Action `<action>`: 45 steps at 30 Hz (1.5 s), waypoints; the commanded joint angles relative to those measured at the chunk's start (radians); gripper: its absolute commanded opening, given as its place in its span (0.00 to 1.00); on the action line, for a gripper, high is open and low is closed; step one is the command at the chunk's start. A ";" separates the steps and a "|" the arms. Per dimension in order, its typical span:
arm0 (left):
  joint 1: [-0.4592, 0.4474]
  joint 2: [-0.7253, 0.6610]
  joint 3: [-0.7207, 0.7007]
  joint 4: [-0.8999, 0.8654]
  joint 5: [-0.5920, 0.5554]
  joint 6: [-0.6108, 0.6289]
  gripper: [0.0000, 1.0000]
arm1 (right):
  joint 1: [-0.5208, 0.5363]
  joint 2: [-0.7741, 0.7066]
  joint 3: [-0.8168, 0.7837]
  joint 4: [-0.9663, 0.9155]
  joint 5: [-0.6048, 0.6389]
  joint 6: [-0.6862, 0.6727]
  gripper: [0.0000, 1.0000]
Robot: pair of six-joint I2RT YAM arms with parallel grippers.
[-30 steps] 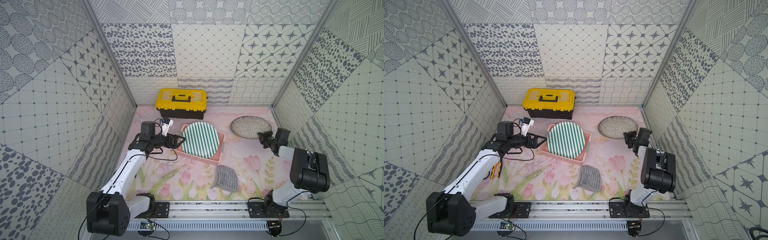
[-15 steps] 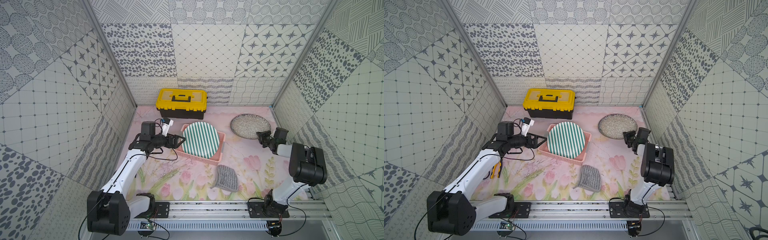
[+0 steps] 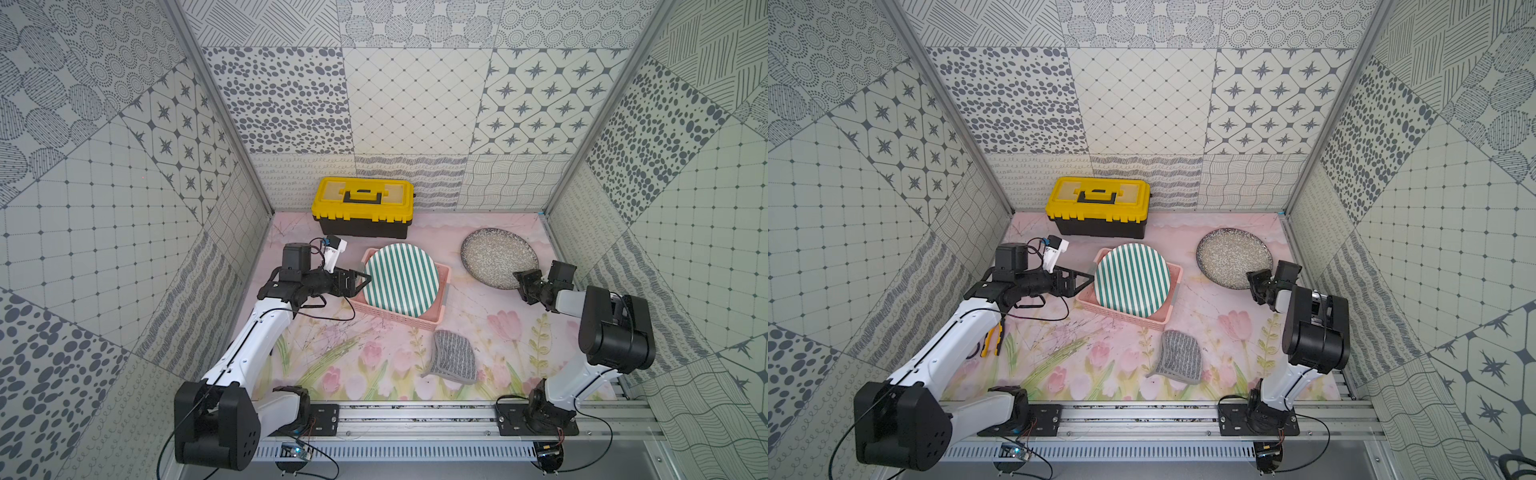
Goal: Wipe the wet plate dry
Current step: Place the plate at the center of the board, then pick up the plate from the bin.
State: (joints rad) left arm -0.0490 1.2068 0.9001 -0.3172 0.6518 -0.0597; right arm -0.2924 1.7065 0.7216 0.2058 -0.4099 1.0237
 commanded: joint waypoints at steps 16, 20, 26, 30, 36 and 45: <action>0.013 0.046 -0.004 0.032 0.019 -0.005 1.00 | 0.346 -0.455 0.109 -0.439 -0.045 -0.320 0.65; 0.013 0.053 -0.006 0.033 0.024 -0.008 1.00 | 0.525 -0.356 0.229 -0.488 -0.034 -0.470 0.65; 0.014 0.055 -0.009 0.036 0.020 -0.006 1.00 | 0.665 -0.105 0.459 -0.608 -0.040 -0.649 0.66; 0.014 0.058 -0.009 0.035 0.020 -0.005 1.00 | 0.725 0.021 0.582 -0.698 0.055 -0.730 0.66; 0.013 0.059 -0.009 0.037 0.022 -0.007 1.00 | 0.740 0.084 0.618 -0.721 0.191 -0.769 0.66; 0.013 0.063 -0.010 0.040 0.025 -0.009 1.00 | 0.771 0.172 0.657 -0.742 0.174 -0.824 0.66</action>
State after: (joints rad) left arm -0.0490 1.2629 0.8928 -0.3172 0.6544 -0.0689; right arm 0.4648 1.8420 1.3537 -0.5262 -0.2417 0.2367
